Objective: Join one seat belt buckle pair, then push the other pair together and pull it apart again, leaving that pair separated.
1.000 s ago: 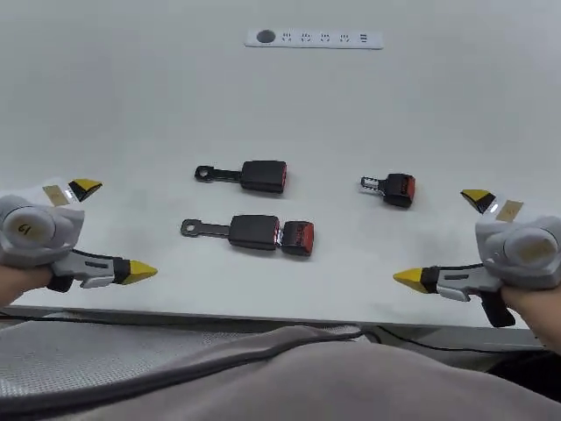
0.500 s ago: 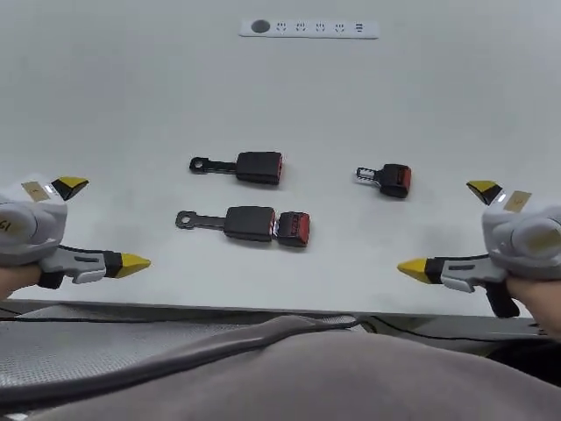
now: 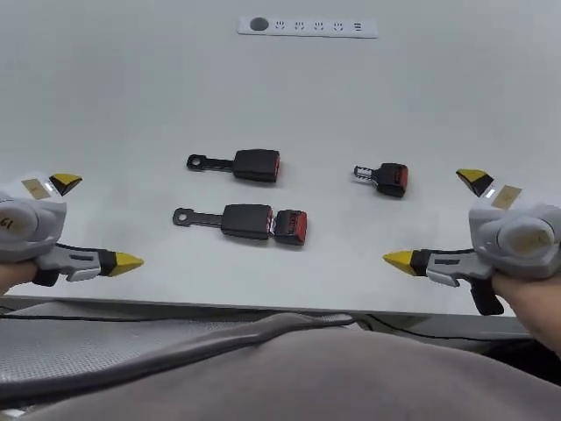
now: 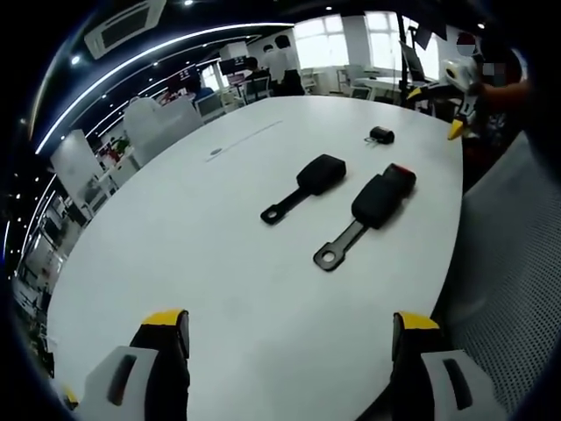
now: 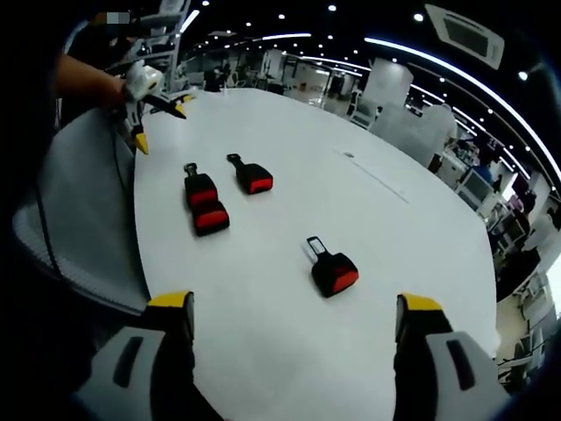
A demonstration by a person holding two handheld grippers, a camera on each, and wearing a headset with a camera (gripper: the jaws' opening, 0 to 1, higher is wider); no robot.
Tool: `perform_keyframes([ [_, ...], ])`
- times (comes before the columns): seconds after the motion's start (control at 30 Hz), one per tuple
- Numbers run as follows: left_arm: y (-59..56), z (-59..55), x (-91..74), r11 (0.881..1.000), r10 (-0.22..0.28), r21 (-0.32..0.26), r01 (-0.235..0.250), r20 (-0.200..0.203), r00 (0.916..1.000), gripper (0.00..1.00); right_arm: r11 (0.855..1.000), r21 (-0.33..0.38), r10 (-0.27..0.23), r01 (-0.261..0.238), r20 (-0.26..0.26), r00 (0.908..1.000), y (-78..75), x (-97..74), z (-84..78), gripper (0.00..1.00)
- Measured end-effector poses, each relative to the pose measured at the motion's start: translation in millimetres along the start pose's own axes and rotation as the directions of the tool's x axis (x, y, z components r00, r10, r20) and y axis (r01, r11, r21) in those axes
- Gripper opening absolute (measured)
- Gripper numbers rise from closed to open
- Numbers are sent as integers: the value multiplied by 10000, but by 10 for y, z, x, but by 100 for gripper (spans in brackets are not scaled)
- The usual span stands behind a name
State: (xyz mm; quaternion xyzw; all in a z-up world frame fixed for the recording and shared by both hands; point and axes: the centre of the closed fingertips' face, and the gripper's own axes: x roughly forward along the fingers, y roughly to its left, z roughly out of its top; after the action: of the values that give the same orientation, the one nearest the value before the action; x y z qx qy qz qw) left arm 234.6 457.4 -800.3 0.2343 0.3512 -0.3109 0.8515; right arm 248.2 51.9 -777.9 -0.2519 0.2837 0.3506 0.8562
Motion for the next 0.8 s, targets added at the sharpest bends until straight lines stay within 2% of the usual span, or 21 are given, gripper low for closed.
perform_keyframes([
  [0.07,73,-33,-12,9998,195,9,-194,-103,9998,95,9993,172,-321,318,171,9993,-32,-22,31,95],
  [0.2,142,-22,-45,9993,330,-195,-328,151,9993,96,9988,454,-209,200,197,9996,7,-5,13,96],
  [0.23,135,1,-49,9995,300,-93,-297,299,9991,96,9987,473,-188,181,146,9997,17,3,-6,96],
  [0.3,119,1,-48,9997,238,-121,-234,344,9991,98,9988,469,-168,172,-73,9998,32,17,-60,98],
  [0.37,122,8,-51,9995,288,-109,-283,519,9982,98,9979,509,-393,410,-348,9986,-12,15,-117,100],
  [0.53,111,34,-69,9987,370,-389,-334,933,9950,97,9976,552,-413,428,-284,9987,-39,-25,-117,100],
  [0.6,104,112,-97,9993,330,-187,-310,1241,9917,94,9982,508,-299,315,-331,9990,-19,-26,-130,100],
  [0.7,112,157,-135,9988,316,-405,-262,1387,9898,95,9992,363,-149,165,-446,9989,1,-13,-158,100],
  [0.77,111,143,-167,9989,378,-319,-339,1307,9907,94,9995,283,-153,165,-436,9989,0,-16,-148,100],
  [0.8,99,140,-203,9988,495,-89,-488,1277,9906,94,9998,119,-136,139,-319,9994,4,-21,-106,100],
])
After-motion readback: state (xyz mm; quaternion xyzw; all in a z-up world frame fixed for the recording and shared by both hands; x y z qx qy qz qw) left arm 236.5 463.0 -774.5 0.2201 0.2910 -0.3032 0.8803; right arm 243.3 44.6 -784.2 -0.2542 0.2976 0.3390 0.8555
